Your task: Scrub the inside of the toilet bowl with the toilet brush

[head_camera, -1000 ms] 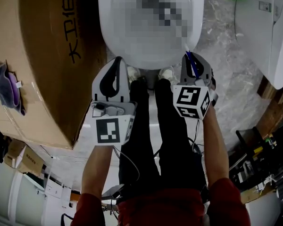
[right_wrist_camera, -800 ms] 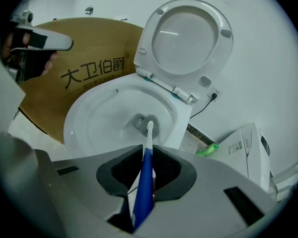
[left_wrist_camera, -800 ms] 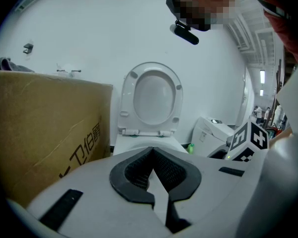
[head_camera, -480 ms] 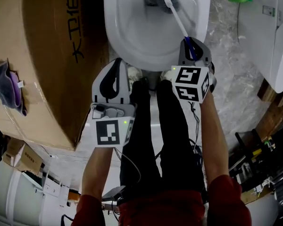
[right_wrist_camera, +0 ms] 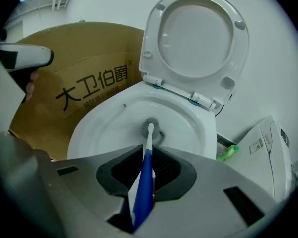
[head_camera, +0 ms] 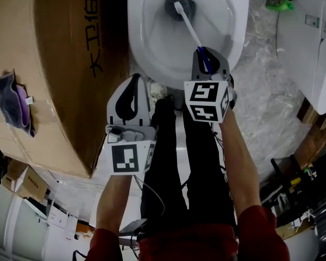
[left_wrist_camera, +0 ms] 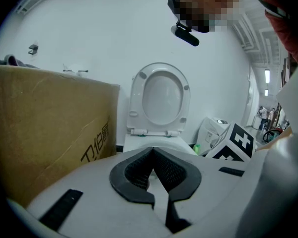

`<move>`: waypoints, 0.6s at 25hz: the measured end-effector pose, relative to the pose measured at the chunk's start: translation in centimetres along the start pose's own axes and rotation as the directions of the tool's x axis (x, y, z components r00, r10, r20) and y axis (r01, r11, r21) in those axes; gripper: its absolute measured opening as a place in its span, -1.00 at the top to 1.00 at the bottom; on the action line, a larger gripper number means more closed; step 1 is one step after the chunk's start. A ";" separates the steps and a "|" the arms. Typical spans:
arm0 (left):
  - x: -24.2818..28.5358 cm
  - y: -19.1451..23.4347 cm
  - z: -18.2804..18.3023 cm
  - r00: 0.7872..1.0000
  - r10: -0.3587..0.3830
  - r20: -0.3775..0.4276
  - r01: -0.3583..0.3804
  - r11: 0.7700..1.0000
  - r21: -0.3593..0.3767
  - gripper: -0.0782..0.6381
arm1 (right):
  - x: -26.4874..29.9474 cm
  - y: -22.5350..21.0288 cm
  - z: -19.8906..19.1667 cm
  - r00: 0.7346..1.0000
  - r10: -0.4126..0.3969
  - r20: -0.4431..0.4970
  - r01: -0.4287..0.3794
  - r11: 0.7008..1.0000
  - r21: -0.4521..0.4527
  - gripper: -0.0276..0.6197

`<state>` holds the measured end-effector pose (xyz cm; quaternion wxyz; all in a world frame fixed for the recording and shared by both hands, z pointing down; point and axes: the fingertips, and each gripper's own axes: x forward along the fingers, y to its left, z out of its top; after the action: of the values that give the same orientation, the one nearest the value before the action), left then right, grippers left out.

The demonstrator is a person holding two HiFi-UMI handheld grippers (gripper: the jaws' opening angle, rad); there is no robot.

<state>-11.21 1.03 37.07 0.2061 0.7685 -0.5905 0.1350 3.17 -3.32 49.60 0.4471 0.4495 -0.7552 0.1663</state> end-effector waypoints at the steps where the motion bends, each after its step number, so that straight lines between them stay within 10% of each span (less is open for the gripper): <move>1: 0.0 0.1 0.0 1.000 -0.001 0.002 0.001 1.000 0.009 0.75 | 0.0 0.4 0.1 1.000 0.004 0.001 -0.004 1.000 -0.005 0.73; 15: 0.4 -1.1 0.1 1.000 -0.025 0.008 0.025 1.000 0.016 0.75 | -3.9 4.3 -3.0 0.996 0.082 -0.030 -0.082 0.997 0.002 0.73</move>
<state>-10.10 0.91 36.98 0.1991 0.7779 -0.5807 0.1342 1.94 3.03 48.70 0.4510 0.4156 -0.7663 0.1914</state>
